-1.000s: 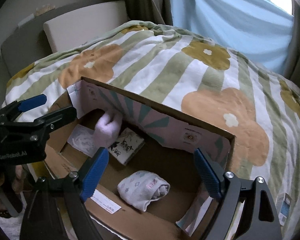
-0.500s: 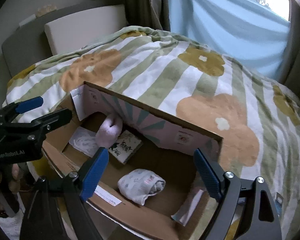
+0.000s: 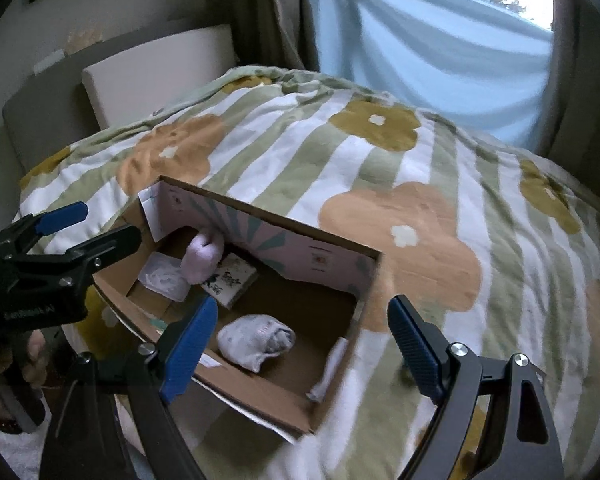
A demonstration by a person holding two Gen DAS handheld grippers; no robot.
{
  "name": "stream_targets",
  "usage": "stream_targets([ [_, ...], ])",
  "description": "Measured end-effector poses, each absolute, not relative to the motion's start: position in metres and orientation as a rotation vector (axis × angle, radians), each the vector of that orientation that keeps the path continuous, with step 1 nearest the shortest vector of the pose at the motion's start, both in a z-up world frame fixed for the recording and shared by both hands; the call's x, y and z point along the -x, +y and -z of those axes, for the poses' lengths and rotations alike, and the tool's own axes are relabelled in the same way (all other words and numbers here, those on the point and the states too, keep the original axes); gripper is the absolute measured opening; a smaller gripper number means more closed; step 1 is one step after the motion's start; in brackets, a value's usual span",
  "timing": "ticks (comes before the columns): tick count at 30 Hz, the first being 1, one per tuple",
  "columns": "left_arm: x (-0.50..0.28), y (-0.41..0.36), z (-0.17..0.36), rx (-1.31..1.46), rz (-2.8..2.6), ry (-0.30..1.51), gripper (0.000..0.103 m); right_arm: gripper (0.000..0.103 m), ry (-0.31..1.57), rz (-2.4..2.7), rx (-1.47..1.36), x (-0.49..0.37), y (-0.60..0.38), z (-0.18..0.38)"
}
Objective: Organize objects
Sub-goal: 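Withdraw both open tools from above the box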
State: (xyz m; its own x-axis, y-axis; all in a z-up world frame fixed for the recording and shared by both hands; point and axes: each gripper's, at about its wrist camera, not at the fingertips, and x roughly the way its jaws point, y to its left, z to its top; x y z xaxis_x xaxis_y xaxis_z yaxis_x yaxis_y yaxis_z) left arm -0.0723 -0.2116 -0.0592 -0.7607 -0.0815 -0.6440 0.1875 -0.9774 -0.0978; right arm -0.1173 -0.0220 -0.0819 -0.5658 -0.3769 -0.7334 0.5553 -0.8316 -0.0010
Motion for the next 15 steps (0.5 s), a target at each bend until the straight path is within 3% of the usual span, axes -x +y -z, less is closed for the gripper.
stream_targets([
  [15, 0.06, -0.133, 0.021, -0.912, 2.941, 0.245, 0.103, 0.085, 0.198, 2.668, -0.997, 0.106, 0.119, 0.024],
])
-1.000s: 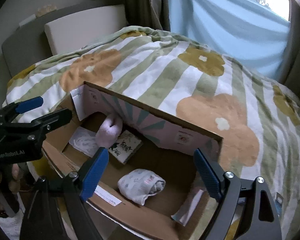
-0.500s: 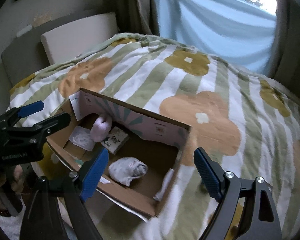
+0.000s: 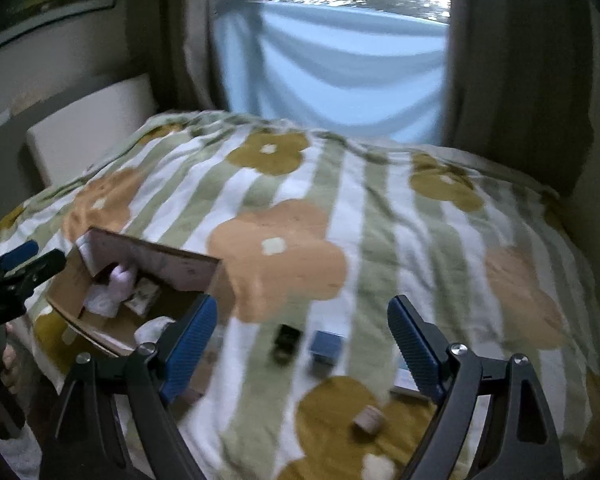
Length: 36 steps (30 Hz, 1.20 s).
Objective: Organize objects
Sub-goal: 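Withdraw both open tools from above the box, then move both open tools toward the blue cube box and white-blue box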
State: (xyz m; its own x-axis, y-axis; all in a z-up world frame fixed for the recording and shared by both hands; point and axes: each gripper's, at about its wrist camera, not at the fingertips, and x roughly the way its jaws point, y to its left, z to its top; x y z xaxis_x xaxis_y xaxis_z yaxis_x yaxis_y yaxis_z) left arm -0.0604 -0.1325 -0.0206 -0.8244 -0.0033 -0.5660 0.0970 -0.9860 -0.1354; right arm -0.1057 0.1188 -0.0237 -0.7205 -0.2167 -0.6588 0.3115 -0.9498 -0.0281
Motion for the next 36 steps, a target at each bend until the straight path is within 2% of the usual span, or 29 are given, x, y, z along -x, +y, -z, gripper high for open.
stream_targets([
  [15, 0.073, -0.004, 0.035, -1.025, 3.062, 0.132, 0.103, 0.085, 0.085, 2.747, -1.054, 0.097, 0.223, 0.038],
  [25, 0.1, 0.056, 0.094, -1.172, 3.067, 0.147, 0.102, 0.085, 0.001, 2.67, -1.176, 0.116, 0.263, 0.093],
  [32, 0.142, 0.084, 0.138, -1.3, 3.059, 0.14, 0.096, 0.085, -0.125, 2.616, -1.286, 0.142, 0.28, 0.144],
  [36, 0.163, 0.091, 0.16, -1.378, 3.046, 0.139, 0.091, 0.085, -0.119, 2.615, -1.345, 0.158, 0.281, 0.166],
])
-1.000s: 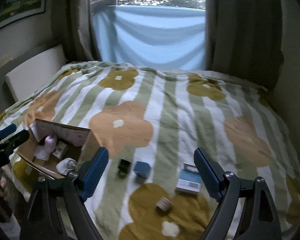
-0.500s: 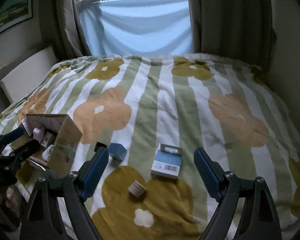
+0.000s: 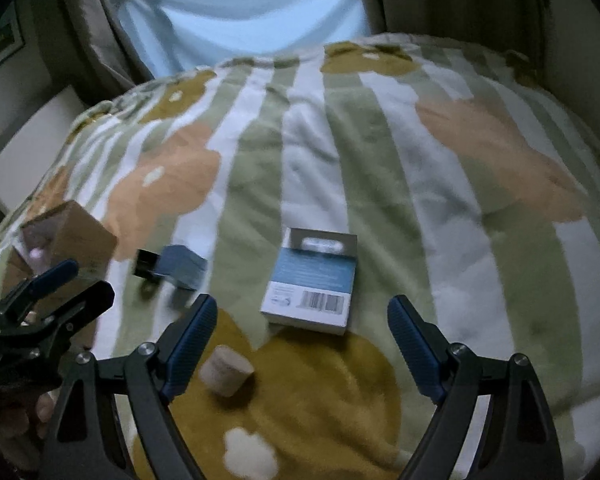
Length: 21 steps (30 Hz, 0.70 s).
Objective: Organize objects
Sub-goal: 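Move both open tools toward the blue cube box and white-blue box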
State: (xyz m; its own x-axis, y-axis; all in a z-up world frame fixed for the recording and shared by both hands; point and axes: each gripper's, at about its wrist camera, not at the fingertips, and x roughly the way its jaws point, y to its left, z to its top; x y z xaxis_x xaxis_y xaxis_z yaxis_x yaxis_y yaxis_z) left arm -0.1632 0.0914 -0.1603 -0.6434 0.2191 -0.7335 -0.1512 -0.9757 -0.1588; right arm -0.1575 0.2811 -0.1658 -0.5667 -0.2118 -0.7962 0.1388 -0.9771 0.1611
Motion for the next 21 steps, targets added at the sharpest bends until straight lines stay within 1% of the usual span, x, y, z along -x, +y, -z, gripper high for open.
stream_targets([
  [5, 0.189, 0.095, 0.186, 1.273, -2.623, -0.142, 0.089, 0.085, -0.16, 2.588, -1.395, 0.177, 0.281, 0.19],
  [9, 0.203, 0.097, 0.199, 1.304, -2.6, -0.143, 0.082, 0.085, -0.173, 2.574, -1.418, 0.19, 0.277, 0.204],
  [14, 0.214, 0.099, 0.207, 1.312, -2.597, -0.144, 0.082, 0.085, -0.174, 2.568, -1.449, 0.2, 0.274, 0.215],
  [21, 0.215, 0.098, 0.206, 1.292, -2.629, -0.13, 0.082, 0.085, -0.167, 2.581, -1.466, 0.209, 0.274, 0.223],
])
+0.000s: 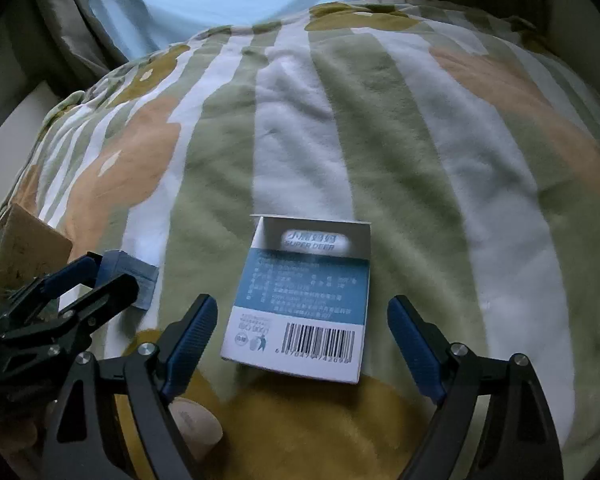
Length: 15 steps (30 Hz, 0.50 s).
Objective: Organize objects
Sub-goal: 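Move both open tools toward the blue cube box and white-blue box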
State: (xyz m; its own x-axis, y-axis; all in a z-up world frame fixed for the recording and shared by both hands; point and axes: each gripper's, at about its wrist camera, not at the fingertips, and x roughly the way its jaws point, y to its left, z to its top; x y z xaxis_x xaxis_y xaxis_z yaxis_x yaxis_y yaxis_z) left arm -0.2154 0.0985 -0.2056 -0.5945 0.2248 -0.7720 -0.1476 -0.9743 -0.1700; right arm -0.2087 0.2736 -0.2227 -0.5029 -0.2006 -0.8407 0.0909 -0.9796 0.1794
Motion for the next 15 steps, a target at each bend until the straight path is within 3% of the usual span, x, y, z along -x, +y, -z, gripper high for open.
stream_targets([
  [10, 0.222, 0.097, 0.209, 1.278, -2.643, -0.084, 0.082, 0.085, -0.173, 2.574, -1.472, 0.213, 0.272, 0.229],
  [15, 0.22, 0.112, 0.214, 1.284, -2.663, 0.087, 0.081, 0.085, -0.159, 2.581, -1.469, 0.214, 0.271, 0.231],
])
